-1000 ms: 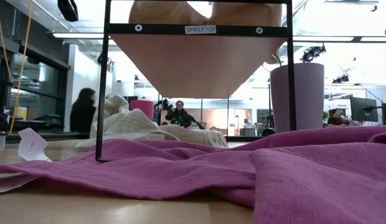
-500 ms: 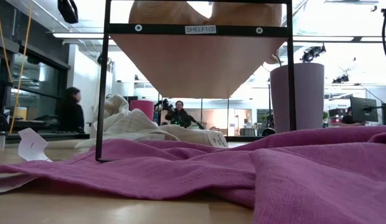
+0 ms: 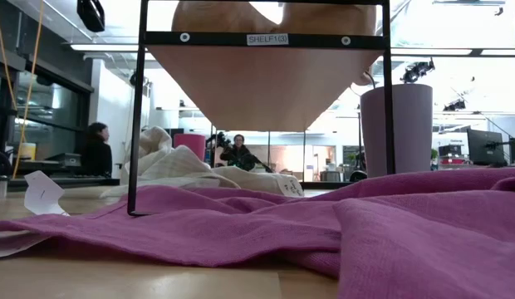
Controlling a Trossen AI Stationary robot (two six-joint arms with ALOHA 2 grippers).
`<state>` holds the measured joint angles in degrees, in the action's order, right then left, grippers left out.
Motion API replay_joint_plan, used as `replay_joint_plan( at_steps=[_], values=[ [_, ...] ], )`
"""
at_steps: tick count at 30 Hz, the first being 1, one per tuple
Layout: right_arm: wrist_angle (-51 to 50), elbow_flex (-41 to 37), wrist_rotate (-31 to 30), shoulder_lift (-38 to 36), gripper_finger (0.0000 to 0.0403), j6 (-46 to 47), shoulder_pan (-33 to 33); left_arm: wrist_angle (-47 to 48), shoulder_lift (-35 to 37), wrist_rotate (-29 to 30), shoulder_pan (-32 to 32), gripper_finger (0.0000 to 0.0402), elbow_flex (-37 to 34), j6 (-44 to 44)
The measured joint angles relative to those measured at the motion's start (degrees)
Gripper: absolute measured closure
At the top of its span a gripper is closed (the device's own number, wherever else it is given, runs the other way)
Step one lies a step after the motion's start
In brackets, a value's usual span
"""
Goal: Stack small to large cups/mugs on shelf
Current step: Put the blue mug on the shelf
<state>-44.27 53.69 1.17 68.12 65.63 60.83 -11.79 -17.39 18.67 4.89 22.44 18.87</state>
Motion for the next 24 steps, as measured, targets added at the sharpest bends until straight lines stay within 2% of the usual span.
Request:
replay_joint_plan(
  at_steps=[10,19,24],
  values=[
    [0.44,-0.01,-0.27,0.21,0.0401,4.48,1.60,0.00,0.00,-1.19,0.01,0.0324,0.00,0.48],
    [-0.24,-0.04,0.23,0.20,0.0334,7.58,1.60,0.00,0.00,-1.59,0.00,0.0324,0.00,0.48],
    [-2.27,-0.07,-0.14,2.22,0.0329,7.68,2.74,0.00,0.00,-1.64,0.00,0.0324,0.00,0.49]
  ],
)
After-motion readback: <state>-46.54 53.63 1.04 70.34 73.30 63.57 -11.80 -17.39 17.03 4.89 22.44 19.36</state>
